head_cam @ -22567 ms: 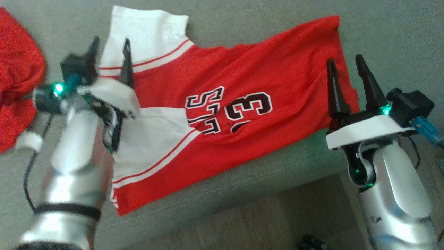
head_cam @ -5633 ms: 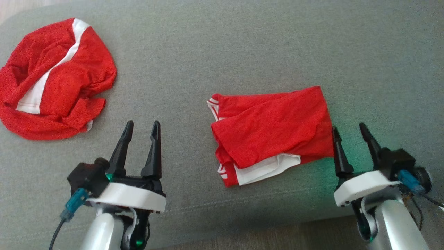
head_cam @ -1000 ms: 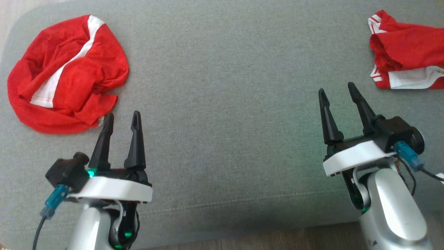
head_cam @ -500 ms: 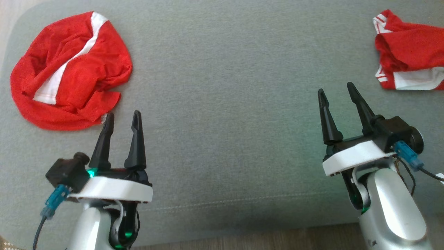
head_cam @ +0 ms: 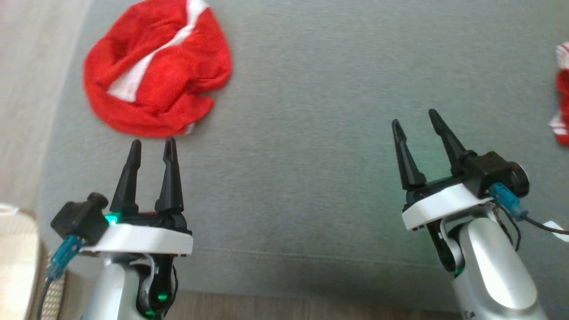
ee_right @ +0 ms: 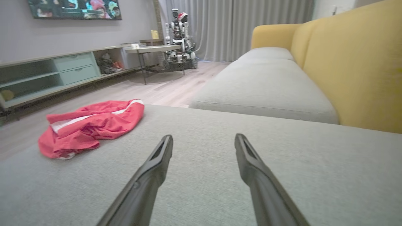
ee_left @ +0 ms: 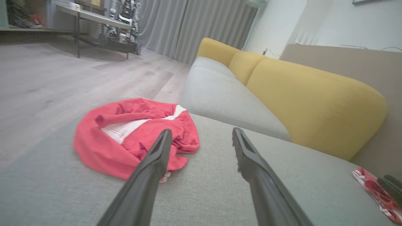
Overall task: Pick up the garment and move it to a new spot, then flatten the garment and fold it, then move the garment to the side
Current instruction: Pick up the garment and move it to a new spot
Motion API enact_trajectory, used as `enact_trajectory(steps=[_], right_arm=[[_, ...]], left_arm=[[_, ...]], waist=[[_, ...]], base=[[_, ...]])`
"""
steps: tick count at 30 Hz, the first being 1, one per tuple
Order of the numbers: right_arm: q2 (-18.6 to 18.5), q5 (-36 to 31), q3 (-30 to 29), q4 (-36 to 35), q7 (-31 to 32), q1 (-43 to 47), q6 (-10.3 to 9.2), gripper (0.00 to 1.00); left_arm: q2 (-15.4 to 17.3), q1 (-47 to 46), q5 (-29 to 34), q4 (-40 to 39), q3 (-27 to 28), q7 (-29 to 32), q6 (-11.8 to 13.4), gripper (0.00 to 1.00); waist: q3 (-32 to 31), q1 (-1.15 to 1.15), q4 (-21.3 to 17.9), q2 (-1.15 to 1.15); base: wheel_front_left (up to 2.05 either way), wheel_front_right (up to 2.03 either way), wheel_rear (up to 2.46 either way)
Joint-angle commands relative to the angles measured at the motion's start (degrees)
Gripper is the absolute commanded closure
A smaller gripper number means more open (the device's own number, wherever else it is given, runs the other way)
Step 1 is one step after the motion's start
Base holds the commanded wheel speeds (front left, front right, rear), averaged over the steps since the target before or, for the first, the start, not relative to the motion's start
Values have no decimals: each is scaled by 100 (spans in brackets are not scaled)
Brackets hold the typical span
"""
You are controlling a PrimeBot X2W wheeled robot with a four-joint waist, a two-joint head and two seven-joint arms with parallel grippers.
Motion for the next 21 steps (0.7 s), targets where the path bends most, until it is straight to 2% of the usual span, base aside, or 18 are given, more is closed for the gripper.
enact_trajectory(steps=[1, 13, 17, 21], right_arm=[[36, -41, 187, -156, -36, 2, -1, 0], [-118, 105, 454, 64, -36, 185, -1, 0], [-86, 155, 520, 84, -36, 220, -1, 0], [-52, 169, 587, 114, -36, 210, -1, 0]], left_arm=[[41, -139, -25, -228, 233, -29, 38, 0], [41, 247, -135, -322, 224, -29, 161, 0], [41, 385, -114, -364, 228, -29, 170, 0], [41, 479, -73, -422, 258, -29, 169, 0]], waist=[[-27, 0, 381, 0], [-334, 0, 1854, 0], [-430, 0, 2126, 0], [-448, 0, 2185, 0]], base=[[0, 0, 0], [0, 0, 0], [0, 0, 0], [0, 0, 0]])
